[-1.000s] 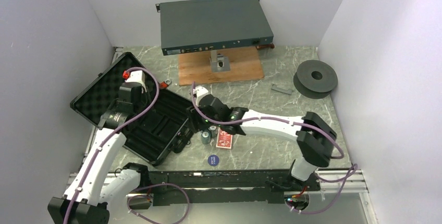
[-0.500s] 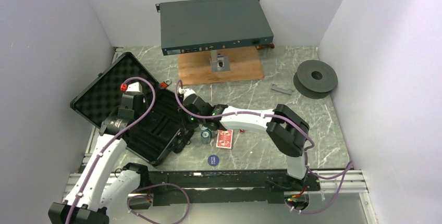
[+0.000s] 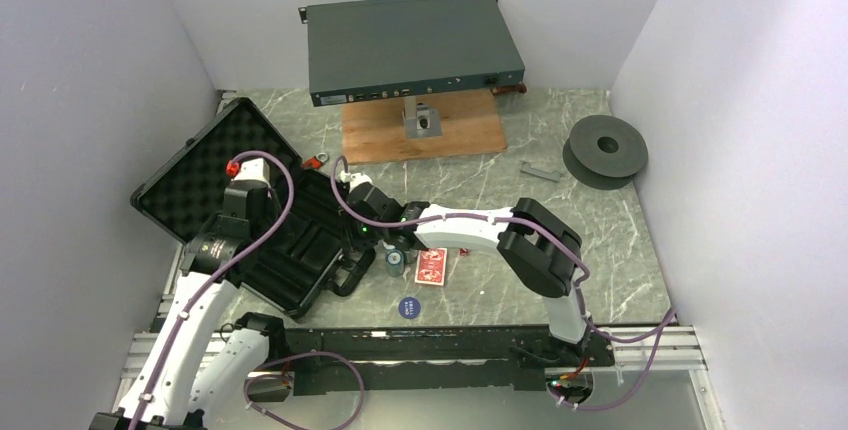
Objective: Pack up texas hold em set
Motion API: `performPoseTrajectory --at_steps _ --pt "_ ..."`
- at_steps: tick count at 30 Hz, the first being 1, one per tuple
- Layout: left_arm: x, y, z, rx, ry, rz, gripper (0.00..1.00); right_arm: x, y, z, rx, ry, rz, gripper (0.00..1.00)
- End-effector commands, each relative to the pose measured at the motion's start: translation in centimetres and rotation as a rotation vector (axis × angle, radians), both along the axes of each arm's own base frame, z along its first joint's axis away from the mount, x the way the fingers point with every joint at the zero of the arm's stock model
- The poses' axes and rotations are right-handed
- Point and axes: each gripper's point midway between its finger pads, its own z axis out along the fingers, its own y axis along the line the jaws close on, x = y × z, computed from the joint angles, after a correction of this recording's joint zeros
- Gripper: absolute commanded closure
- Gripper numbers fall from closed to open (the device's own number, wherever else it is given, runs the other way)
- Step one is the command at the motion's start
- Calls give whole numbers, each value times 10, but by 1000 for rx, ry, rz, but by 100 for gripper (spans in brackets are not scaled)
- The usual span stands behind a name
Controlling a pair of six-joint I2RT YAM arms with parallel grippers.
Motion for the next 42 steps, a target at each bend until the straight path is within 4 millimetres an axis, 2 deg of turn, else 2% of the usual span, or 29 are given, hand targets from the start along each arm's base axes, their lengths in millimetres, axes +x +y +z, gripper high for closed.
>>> performPoseTrajectory --at_steps 1,6,21,30,36,38,41,42 --pt "5 0 12 11 -38 -20 74 5 -10 -19 -74 -18 -30 82" --pt "6 -2 9 10 -26 -23 74 8 -19 -7 -96 -52 -39 81" --pt "6 -2 5 10 -7 -18 73 11 -18 34 -69 -99 -32 77" --pt "7 -3 4 10 0 -23 73 10 -24 70 -41 -145 -27 65" --pt "7 -4 5 5 -4 -27 72 5 -45 80 -98 -170 -52 52" --pt "7 -7 8 -4 -15 -48 66 2 -55 79 -125 -167 -70 49" --pt "7 -16 16 -35 -58 -103 35 -3 -73 74 -180 -147 -95 46" --pt "7 -18 19 -42 -77 -113 28 -5 -77 73 -192 -143 -100 45"
